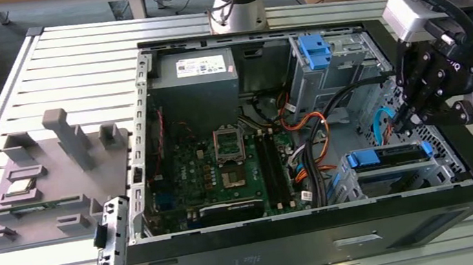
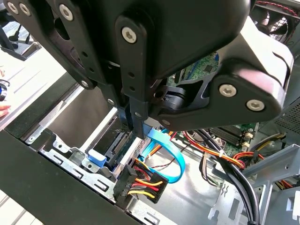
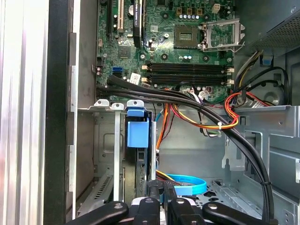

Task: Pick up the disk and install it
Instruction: 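Insert the first disk wire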

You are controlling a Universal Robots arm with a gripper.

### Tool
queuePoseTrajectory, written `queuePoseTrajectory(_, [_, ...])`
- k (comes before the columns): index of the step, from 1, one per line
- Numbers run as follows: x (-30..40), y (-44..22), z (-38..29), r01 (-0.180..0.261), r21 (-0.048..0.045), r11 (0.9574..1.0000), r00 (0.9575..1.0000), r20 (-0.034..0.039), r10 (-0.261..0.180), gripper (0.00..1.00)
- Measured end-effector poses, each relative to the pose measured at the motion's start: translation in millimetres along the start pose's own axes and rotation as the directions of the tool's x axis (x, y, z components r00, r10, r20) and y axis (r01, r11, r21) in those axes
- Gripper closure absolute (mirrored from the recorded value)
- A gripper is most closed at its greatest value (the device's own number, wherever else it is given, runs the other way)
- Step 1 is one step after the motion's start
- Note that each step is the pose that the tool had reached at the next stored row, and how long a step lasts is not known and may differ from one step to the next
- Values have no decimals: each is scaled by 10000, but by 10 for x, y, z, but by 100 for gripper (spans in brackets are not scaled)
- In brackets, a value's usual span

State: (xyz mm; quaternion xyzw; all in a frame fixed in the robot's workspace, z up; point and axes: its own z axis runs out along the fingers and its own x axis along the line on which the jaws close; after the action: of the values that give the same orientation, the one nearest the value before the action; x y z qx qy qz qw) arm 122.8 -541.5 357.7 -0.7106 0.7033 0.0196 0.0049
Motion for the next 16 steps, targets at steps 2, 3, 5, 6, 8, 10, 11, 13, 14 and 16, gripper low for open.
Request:
queuePoseTrajectory(2, [2,10,5,31,24,10000,10000,1,-31,84])
queuePoseTrajectory(3, [3,15,7,59,42,10000,10000,0,-59,84])
queuePoseTrajectory(5, [7,27,15,106,80,9999,9999,-2,-106,84])
queuePoseTrajectory(6, [8,37,18,120,102,9999,9999,-4,-120,84])
queuePoseTrajectory(8, [12,54,29,151,161,9998,9999,-7,-151,84])
queuePoseTrajectory(10, [16,71,42,181,222,9996,9998,-10,-181,84])
queuePoseTrajectory(11, [18,79,49,196,250,9995,9998,-11,-196,84])
queuePoseTrajectory(13, [23,96,60,222,320,9992,9998,-13,-222,84])
queuePoseTrajectory(14, [24,112,62,227,372,9990,9997,-15,-227,84])
queuePoseTrajectory(16, [30,138,66,234,482,9986,9997,-21,-233,84])
